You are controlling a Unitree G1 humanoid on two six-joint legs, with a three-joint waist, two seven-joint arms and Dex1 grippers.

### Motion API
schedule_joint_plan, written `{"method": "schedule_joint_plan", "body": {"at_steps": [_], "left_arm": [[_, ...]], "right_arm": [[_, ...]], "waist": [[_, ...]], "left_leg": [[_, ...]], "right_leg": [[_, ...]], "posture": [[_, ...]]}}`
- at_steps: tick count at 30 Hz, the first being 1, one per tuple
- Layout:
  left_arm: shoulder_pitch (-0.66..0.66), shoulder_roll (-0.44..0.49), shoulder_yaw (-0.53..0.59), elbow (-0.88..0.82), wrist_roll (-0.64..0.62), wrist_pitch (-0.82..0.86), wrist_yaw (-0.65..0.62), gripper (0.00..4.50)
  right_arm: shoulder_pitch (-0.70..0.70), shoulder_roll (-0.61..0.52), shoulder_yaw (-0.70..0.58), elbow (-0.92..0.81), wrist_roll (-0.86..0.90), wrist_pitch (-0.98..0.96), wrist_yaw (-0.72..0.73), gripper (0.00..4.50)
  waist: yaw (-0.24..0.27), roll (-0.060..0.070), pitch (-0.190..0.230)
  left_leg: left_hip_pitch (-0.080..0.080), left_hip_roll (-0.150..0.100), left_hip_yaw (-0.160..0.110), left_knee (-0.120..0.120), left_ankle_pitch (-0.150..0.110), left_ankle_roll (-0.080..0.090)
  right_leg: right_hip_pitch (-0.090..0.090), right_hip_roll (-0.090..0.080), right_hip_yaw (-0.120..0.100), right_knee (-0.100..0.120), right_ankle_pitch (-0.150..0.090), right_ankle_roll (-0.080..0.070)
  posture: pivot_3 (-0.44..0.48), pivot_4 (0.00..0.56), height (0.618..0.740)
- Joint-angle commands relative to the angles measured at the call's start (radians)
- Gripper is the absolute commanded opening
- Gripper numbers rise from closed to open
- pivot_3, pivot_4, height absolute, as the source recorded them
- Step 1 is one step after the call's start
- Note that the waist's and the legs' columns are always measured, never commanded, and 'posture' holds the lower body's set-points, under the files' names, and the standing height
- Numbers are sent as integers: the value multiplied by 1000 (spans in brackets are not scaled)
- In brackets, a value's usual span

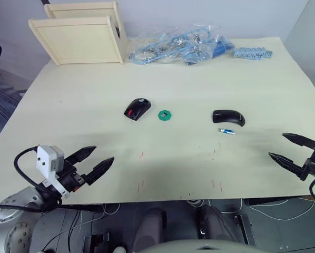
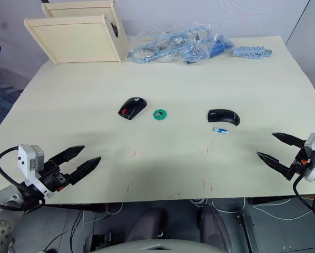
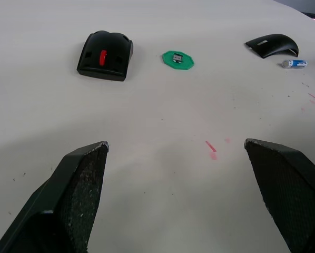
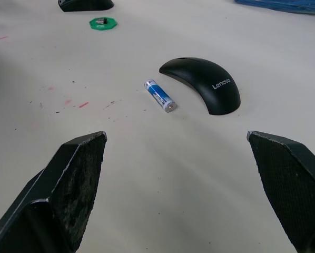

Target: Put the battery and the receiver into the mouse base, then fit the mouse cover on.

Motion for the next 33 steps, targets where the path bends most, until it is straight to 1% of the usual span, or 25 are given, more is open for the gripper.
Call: {"method": "schedule_joint_plan", "body": {"at_steps": [1,4,8,13,16,18,24,29,31,32,33], "left_arm": [[-7,30,16,-31,-13,7,-7,4399],[-39,66,45,-9,-50,40,-21,4399],[-78,118,54,21,-62,59,-53,4399],[-190,165,15,88,-27,66,-45,4399],[-300,214,-56,178,5,108,-46,4399],[-378,239,-104,239,36,142,-25,4399],[-582,271,-233,399,110,160,-56,4399],[-744,258,-336,513,181,158,-76,4399],[-807,240,-370,558,209,151,-75,4399],[-850,230,-409,587,242,134,-83,4399],[-907,204,-445,633,279,127,-63,4399]], "right_arm": [[-8,1,-16,-48,30,5,-9,4500],[-28,17,9,-106,54,29,-27,4500],[-44,27,28,-172,82,57,-45,4500],[-66,29,56,-297,147,112,-73,4500],[-82,23,70,-415,222,179,-118,4500],[-81,15,71,-482,253,213,-145,4500],[-59,-9,44,-597,299,269,-204,4500],[-26,-14,13,-636,314,278,-231,4500],[-11,-10,5,-644,314,275,-240,4500],[4,-7,-1,-649,310,270,-240,4500],[20,-1,-10,-653,308,266,-244,4500]], "waist": [[0,0,0],[0,0,0],[0,0,0],[1,0,0],[1,0,0],[1,0,0],[1,-2,1],[1,-2,1],[1,-3,1],[1,-3,1],[1,-3,1]], "left_leg": [[0,0,0,0,0,0],[0,0,0,0,0,0],[1,0,0,0,0,0],[1,0,0,0,0,0],[1,0,-1,0,0,0],[0,0,-1,0,0,0],[0,0,-1,0,0,0],[0,0,-1,0,0,0],[-1,0,-2,0,0,0],[-1,0,-2,0,0,0],[-1,0,-2,0,0,0]], "right_leg": [[0,0,0,0,0,0],[0,0,0,0,0,0],[0,1,1,0,0,0],[0,0,0,0,0,0],[0,1,0,1,0,0],[0,1,-1,0,0,0],[0,1,-1,0,0,0],[0,1,-1,0,0,0],[0,1,-2,0,0,0],[0,1,-2,0,0,0],[0,1,-2,0,0,0]], "posture": [[0,150,740],[0,150,740],[0,150,740],[0,150,740],[0,150,740],[0,150,740],[0,150,740],[0,150,740],[0,150,740],[0,150,740],[0,150,740]]}}
